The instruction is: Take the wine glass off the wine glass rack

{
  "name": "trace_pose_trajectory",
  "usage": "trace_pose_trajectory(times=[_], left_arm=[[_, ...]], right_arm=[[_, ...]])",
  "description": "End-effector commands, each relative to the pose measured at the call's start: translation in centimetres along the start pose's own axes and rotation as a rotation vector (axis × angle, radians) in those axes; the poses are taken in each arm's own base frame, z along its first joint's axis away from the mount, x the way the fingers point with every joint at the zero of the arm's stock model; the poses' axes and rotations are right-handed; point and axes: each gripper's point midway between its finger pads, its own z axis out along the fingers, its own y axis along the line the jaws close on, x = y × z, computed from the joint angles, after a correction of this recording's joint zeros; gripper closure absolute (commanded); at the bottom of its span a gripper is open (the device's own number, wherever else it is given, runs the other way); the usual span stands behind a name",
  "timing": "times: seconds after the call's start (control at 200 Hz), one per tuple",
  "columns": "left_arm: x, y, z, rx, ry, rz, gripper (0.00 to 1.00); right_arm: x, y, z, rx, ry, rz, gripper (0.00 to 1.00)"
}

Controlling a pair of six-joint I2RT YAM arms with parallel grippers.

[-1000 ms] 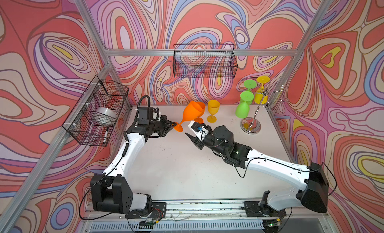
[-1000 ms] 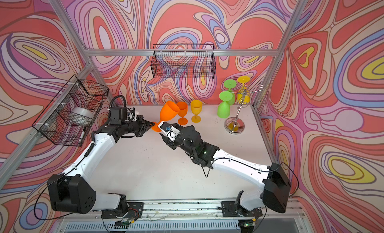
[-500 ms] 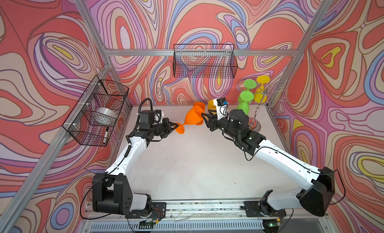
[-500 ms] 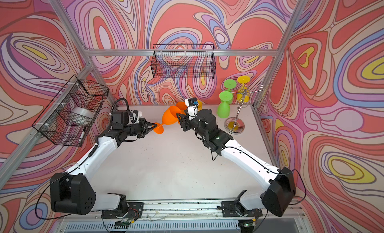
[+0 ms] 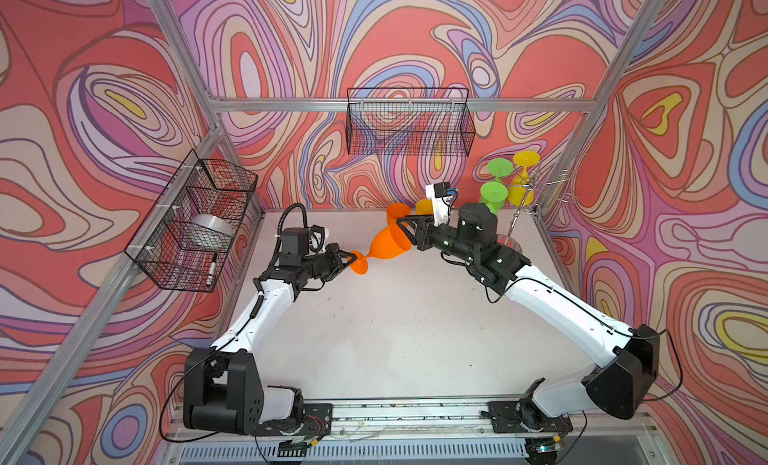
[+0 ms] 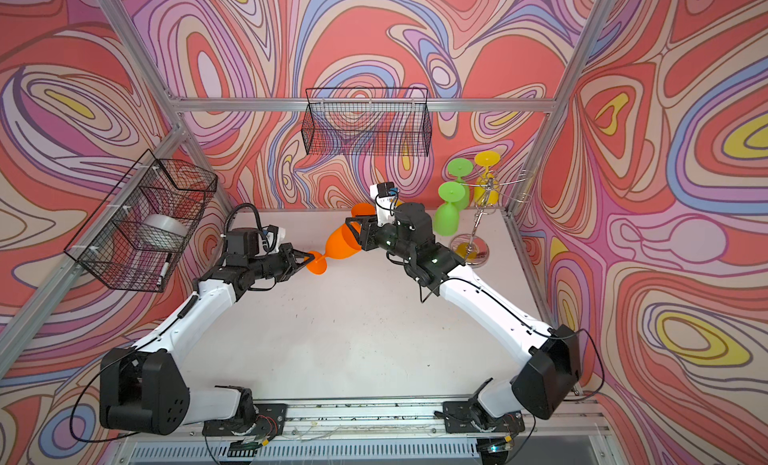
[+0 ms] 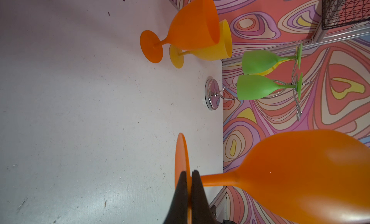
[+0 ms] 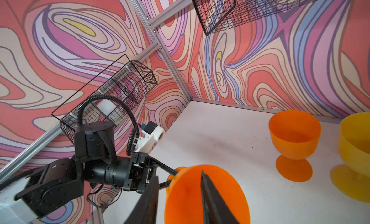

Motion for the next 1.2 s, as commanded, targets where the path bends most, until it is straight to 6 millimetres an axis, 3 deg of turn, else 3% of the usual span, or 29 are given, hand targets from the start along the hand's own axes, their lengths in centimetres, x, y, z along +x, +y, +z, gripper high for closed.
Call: trace_pose_trajectory(times=[0.0, 0.791, 0.876, 0.987, 1.192], left_arm=[[-0.8, -0.7, -0.5, 0.021, -0.039, 0.045, 1.0], [-2.0, 0.5, -0.9, 0.048, -0.081, -0.04, 1.0], [-2.0, 0.6, -1.0, 0.048, -0.084, -0.043, 1.0], [-2.1, 0.8, -1.0, 0.048, -0.088, -0.052, 1.0], [-2.6, 2.5, -1.4, 0.002, -0.115, -0.097, 1.0]], right_arm=[[1.9, 1.0, 1.0, -0.031, 0.077, 0.01, 0.64], [5.0, 2.8, 4.6, -0.037, 0.201, -0.038, 0.7], [5.3, 3.2, 5.1, -0.052, 0.208, -0.042, 0.79], [5.4, 3.2, 5.5, -0.052, 0.214, -0.051, 1.0], [4.8, 2.6, 6.5, -0.018, 0.203, -0.138, 1.0]])
